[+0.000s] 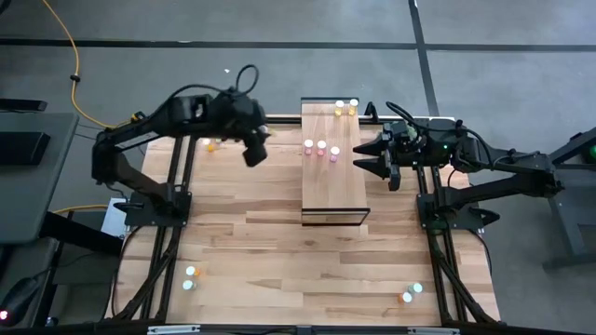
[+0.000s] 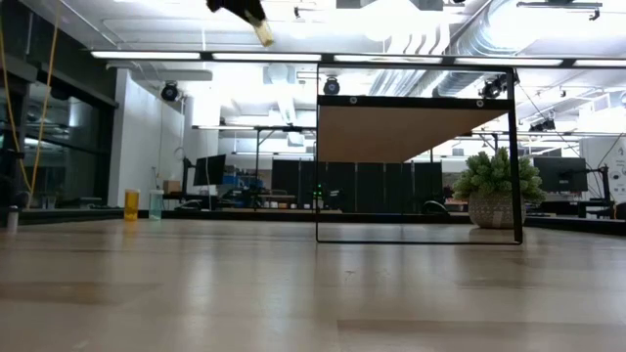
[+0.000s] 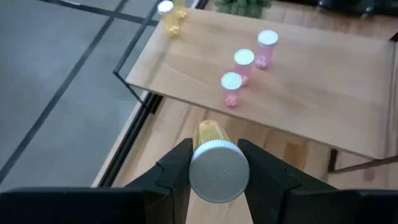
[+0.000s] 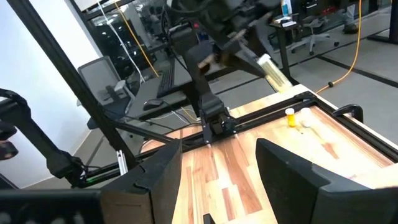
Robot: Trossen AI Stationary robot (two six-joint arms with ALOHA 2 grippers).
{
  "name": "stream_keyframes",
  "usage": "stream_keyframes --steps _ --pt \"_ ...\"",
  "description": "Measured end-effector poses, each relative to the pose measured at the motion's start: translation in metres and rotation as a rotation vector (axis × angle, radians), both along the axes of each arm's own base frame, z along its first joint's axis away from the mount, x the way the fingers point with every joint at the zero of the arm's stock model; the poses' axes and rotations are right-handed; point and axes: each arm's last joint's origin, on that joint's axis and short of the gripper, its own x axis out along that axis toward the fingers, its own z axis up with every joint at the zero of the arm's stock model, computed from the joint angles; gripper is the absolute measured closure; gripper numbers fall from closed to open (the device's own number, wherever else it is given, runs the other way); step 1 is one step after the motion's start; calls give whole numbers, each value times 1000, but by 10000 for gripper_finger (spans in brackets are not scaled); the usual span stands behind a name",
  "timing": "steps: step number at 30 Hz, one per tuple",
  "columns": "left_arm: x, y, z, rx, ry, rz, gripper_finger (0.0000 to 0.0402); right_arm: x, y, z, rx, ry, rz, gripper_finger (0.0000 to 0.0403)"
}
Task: Pick and place medicine bottles onto shelf by color
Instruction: Put the yellow pill bottle on the shelf aligned with the other yellow pill bottles
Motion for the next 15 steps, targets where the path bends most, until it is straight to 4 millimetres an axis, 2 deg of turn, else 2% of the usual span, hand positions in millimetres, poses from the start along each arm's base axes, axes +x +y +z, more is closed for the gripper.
stream_keyframes --steps 4,9,15 --pt "18 19 -5 15 -4 -10 291 0 0 1 -2 -6 -15 206" --pt "40 38 -16 -18 -23 -13 291 0 -4 3 -13 -33 -122 206" --pt "52 53 -21 -52 -102 56 291 2 -8 2 -7 -29 -274 206"
